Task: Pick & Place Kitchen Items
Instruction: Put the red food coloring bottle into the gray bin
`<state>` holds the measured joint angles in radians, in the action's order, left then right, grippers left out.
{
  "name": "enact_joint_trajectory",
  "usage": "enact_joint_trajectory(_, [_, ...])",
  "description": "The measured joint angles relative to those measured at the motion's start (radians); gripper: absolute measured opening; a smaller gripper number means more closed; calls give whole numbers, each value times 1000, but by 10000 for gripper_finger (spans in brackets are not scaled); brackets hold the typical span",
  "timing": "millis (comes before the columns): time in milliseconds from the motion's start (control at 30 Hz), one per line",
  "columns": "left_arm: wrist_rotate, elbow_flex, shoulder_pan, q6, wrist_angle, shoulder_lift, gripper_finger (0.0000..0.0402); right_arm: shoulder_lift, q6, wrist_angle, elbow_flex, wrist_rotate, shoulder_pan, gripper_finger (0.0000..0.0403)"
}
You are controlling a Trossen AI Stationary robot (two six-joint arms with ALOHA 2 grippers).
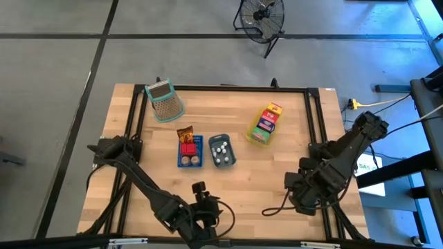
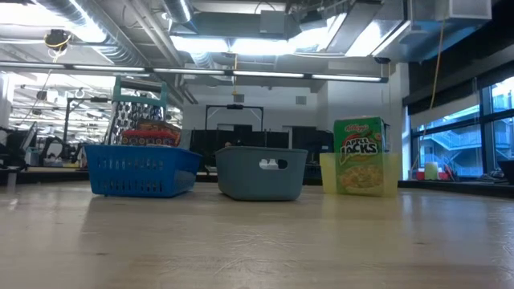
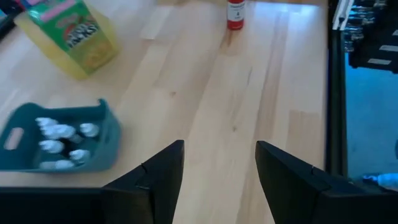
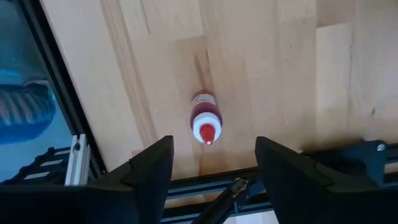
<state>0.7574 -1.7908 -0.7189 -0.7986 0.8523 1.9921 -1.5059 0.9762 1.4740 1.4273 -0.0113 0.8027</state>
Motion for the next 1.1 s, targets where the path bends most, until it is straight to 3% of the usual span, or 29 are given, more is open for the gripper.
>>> enact_joint_trajectory(333, [-50, 0, 40, 147, -301, 59, 194, 0, 124, -55, 0, 15, 79, 228])
enact_joint_trajectory(567, [-44, 0, 48, 218, -438, 58, 193, 0, 434, -60, 0, -45, 151, 228])
enact_joint_trajectory(767, [-50, 0, 47, 223, -435, 58, 193, 0, 735, -47, 0, -68, 164, 228])
enact_joint_trajectory(900, [-222, 0, 44, 222, -397, 57, 195, 0, 877, -40, 0, -37, 162, 228])
enact_joint_trajectory(967, [-300, 0, 39, 235, -364, 55, 195, 0, 902, -41, 0, 14, 155, 228])
enact_joint_trajectory(1100, [-296, 0, 31, 309, -328, 34, 196, 1, 917, -53, 0, 45, 153, 228])
